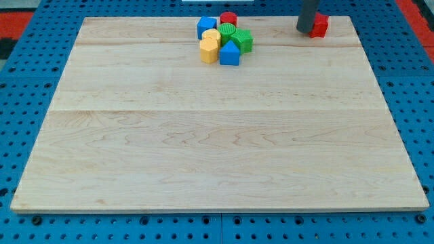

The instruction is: Move your arm to the bottom right

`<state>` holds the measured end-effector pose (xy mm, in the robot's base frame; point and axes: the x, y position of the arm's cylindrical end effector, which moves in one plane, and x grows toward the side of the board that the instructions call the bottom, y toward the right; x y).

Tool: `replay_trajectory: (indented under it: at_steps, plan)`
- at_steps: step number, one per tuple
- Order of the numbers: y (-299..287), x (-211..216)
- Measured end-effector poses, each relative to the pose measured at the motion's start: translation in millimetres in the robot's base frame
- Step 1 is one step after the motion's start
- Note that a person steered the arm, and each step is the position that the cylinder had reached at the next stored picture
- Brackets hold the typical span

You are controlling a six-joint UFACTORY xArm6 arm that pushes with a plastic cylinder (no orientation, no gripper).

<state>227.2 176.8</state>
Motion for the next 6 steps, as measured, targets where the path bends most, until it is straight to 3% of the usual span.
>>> replay_trajectory:
  at_steps: [3,6]
  plan:
    - [1,11]
    - [1,205]
